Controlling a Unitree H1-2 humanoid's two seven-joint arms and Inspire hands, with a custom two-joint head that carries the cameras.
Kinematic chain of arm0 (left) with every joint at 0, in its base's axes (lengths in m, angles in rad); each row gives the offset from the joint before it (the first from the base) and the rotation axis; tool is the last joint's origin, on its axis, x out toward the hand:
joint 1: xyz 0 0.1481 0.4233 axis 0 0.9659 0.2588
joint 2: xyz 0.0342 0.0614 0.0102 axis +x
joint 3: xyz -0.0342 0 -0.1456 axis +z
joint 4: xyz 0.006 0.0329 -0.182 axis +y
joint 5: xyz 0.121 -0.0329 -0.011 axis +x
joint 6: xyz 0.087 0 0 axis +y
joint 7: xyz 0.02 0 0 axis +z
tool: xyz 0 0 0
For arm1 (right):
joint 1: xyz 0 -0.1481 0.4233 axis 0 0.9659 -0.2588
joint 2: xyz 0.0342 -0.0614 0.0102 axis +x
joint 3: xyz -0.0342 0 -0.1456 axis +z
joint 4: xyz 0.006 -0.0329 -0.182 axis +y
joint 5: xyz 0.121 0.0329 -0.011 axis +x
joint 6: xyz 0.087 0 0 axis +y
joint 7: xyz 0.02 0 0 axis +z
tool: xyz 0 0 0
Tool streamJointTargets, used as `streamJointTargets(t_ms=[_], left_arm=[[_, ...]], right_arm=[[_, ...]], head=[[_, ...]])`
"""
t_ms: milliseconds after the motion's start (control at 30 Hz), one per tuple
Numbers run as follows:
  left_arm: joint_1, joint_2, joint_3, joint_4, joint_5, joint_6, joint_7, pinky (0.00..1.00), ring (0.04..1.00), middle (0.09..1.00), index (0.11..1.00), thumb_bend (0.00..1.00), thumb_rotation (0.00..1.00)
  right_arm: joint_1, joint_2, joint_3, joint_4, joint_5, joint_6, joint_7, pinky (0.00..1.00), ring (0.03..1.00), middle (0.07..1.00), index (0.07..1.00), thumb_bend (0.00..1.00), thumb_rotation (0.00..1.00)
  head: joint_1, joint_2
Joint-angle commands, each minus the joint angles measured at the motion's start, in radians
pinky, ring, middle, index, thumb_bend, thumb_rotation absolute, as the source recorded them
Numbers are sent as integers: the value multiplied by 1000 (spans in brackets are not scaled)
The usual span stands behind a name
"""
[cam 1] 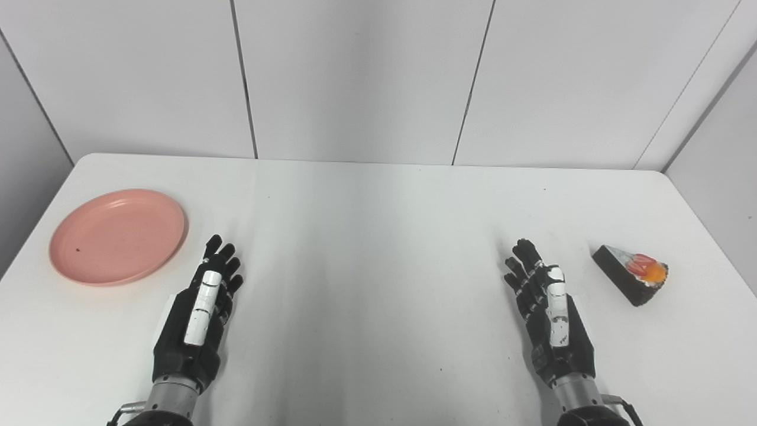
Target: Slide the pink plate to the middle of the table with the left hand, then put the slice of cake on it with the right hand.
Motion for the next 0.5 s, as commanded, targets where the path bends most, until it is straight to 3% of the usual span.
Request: streamJointTargets(t_ms=[0, 467], left_arm=[[-14, -2, 0, -24, 3, -27, -3, 1000, 1000, 1000, 1000, 856, 784], [-16, 3, 2, -25, 6, -29, -6, 1000, 1000, 1000, 1000, 865, 792]], right_arm=[[-10, -2, -4, -30, 9, -14, 7, 963, 940, 944, 911, 835, 962], [-13, 1, -4, -27, 6, -21, 4, 957, 939, 946, 914, 825, 977]], head=[[2, 0], [-1, 4]])
